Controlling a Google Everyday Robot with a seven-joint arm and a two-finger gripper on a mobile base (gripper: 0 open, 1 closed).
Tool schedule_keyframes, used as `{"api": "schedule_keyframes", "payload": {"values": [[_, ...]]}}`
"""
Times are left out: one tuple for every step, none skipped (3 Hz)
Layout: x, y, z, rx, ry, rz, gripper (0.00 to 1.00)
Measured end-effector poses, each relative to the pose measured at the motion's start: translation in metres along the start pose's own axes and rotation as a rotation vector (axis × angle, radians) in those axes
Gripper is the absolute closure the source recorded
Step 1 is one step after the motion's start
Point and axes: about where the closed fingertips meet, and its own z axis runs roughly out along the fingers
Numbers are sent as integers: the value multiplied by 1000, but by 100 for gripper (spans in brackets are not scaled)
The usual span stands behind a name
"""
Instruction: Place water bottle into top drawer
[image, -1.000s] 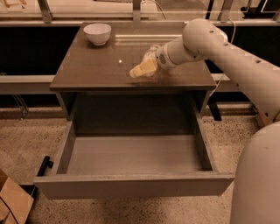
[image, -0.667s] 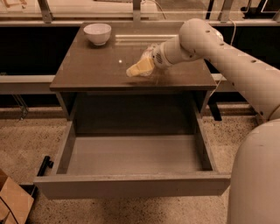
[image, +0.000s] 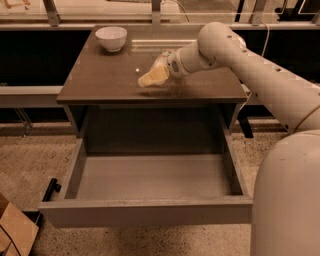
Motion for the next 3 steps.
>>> {"api": "schedule_keyframes", "payload": {"values": [[2, -11, 2, 24, 2, 22, 0], [7, -31, -3, 77, 6, 57, 1], [12, -40, -17, 124, 5, 62, 23]]}}
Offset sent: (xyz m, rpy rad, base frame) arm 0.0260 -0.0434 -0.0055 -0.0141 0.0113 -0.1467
